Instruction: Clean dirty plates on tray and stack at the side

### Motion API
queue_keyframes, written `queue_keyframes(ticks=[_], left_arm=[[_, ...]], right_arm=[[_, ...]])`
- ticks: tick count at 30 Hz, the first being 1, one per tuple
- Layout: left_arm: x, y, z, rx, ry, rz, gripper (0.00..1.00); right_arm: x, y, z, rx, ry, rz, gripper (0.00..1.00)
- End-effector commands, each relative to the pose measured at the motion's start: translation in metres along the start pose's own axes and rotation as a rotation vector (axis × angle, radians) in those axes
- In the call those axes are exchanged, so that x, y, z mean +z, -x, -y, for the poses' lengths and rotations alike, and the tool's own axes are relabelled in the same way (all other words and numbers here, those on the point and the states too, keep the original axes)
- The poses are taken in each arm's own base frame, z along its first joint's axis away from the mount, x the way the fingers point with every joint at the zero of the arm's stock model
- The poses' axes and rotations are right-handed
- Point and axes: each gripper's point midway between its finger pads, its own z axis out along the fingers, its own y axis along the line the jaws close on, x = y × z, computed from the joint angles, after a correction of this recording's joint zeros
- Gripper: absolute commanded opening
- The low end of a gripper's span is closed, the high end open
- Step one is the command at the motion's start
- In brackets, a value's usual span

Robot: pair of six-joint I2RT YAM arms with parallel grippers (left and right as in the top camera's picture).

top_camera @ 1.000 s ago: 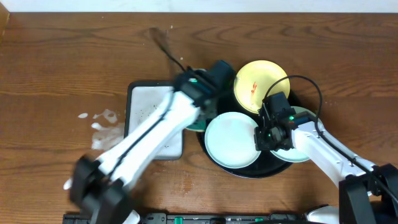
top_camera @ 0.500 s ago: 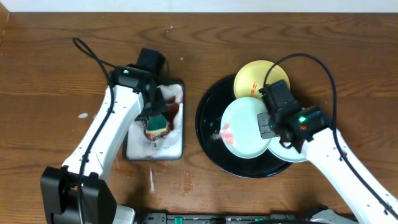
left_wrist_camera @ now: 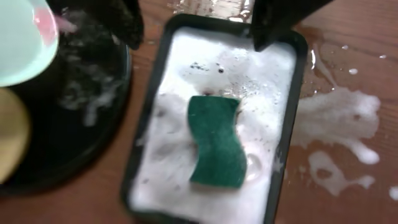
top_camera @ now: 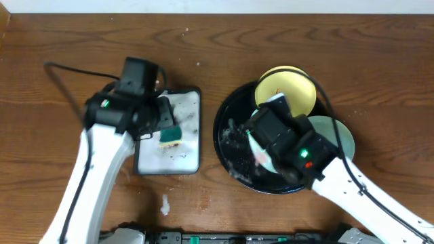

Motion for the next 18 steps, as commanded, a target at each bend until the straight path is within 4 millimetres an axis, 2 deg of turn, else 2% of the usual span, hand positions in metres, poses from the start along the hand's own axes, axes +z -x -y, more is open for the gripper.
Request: queue_keyframes(ticks=[1,5,9,18], left_arm=[[-0.021,0.0,0.002,0.007,-0.044,0.052,0.59],[-0.037,-0.004,0.0,0.007,-0.063,0.09,0.8],[-0.041,-0.004,0.0,0.007,-0.07,0.104,0.81],[-0.041,-0.004,0.0,0.007,-0.069,0.103,0.82]], right_arm=[[-0.03,0.03,0.024,-0.046,-0.144,0.127,0.01],[-0.046,0.041,0.026,-0.104,-0.197,0.181,0.01],[-0.055,0.04,0.021,-0.17,-0.216,0.2,0.01],[-0.058,0.038,0.016,-0.197,-0.209,0.203,0.01]])
